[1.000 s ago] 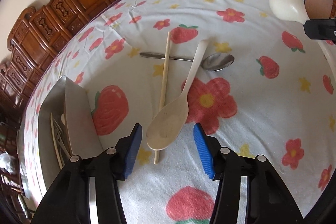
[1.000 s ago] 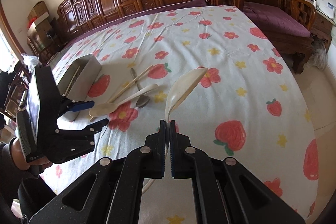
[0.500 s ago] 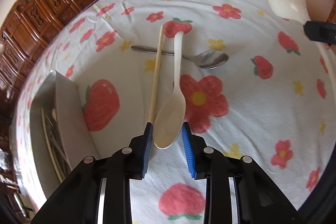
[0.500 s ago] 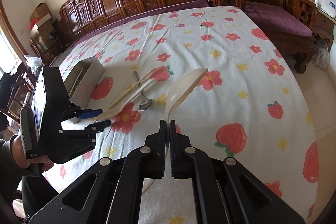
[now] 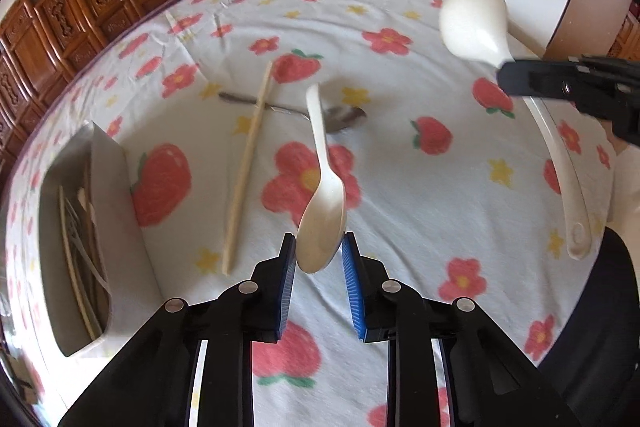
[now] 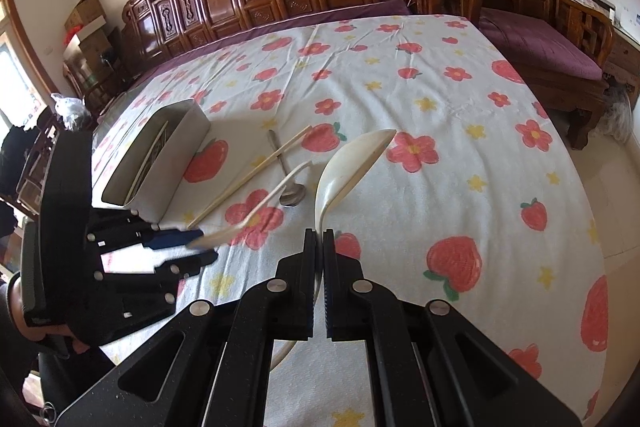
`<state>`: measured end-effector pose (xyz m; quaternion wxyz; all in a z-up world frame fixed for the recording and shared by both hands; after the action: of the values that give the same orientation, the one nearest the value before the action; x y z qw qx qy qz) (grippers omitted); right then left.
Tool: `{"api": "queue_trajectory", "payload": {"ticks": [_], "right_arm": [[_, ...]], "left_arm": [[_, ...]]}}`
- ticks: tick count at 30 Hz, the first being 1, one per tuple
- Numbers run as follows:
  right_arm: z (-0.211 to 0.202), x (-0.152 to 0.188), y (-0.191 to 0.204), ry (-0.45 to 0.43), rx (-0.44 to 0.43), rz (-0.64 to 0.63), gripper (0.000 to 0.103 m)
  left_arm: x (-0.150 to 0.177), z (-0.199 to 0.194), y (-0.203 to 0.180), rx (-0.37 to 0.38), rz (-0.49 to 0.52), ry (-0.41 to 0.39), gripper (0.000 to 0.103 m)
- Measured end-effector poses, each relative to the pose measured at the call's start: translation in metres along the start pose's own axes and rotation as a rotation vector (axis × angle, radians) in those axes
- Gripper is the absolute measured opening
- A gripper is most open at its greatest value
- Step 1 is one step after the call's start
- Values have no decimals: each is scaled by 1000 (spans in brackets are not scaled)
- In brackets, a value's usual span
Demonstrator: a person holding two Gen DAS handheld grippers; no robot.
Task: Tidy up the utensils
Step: 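Grasp the cream plastic spoon with the left tool while the right tool holds the ladle, then lower the plastic spoon and ladle into the metal tray and open both tools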
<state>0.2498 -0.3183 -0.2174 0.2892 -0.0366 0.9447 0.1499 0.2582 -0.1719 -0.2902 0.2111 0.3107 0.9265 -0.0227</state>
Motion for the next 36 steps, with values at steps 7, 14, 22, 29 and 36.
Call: {"api": "queue_trajectory", "payload": {"ticks": [7,14,22,29,36], "right_arm": [[-1,1,3,0,1,-8,4],[-1,1,3,-1,1,-9,4],[4,4,5,13,5,-21,4],[7,8,12,20,4,-37,4],[7,9,19,18,-6,-51,4]], "left_arm": [[14,9,-7,4,-17,29,11],[14,4,-5,2,-31,-16,8],[7,-17,-6,-15,-41,-98,6],[5,-40,-8,-23,-6,-154,6],[-2,-63,-3,-37,6,-194,6]]}}
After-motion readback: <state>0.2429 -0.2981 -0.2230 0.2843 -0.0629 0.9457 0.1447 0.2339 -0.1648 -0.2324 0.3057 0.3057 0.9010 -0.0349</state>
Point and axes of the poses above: each gripper's, at about its wrist camera, not at the fingertips, and z roughly the way its jaws point, y to its left, x to its underside, the point moved 5 cm from there along z, roughly the way its jaws point, and after that the axes turned 1 degree about z, right-handed, at the moved point
